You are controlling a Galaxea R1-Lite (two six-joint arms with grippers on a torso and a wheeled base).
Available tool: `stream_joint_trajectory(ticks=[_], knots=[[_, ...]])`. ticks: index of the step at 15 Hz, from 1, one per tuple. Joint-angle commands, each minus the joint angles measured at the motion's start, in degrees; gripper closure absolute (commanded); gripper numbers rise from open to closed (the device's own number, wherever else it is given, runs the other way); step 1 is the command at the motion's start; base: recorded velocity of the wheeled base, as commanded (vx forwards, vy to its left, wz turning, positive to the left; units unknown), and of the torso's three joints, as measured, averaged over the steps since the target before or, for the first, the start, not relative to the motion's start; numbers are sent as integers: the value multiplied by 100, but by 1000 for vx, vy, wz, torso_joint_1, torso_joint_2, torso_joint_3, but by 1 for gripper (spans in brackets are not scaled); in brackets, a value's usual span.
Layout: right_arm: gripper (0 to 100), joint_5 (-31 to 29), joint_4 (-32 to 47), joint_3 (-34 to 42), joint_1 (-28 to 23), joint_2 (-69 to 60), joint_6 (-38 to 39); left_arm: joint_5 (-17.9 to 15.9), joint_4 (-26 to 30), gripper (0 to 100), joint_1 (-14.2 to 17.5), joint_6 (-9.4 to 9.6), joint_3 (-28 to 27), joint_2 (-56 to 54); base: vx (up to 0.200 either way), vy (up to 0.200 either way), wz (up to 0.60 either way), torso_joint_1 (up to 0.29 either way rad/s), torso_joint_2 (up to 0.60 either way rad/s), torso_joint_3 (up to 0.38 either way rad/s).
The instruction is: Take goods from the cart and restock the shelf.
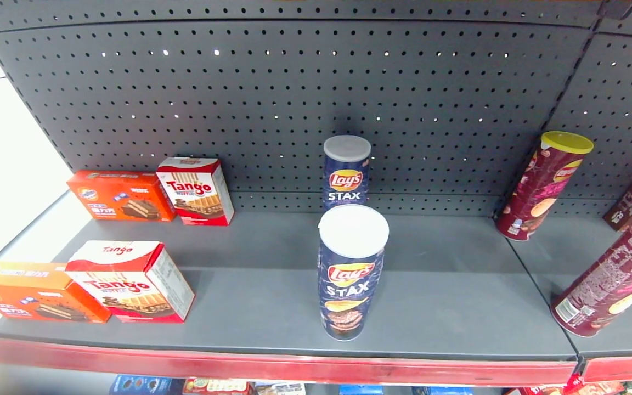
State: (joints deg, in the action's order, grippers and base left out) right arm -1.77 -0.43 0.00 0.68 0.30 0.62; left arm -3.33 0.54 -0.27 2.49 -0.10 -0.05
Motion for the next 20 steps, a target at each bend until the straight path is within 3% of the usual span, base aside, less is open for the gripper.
stream_joint_trajectory(ticks=[1, 20], knots=[[0, 1, -1, 0, 2, 22, -1, -1, -1, 0, 0, 6, 1, 5, 0, 0, 0, 0, 0, 0], [0, 19, -1, 0, 2, 22, -18, -1, -1, 0, 0, -3, 1, 5, 0, 0, -32, 0, 0, 0]])
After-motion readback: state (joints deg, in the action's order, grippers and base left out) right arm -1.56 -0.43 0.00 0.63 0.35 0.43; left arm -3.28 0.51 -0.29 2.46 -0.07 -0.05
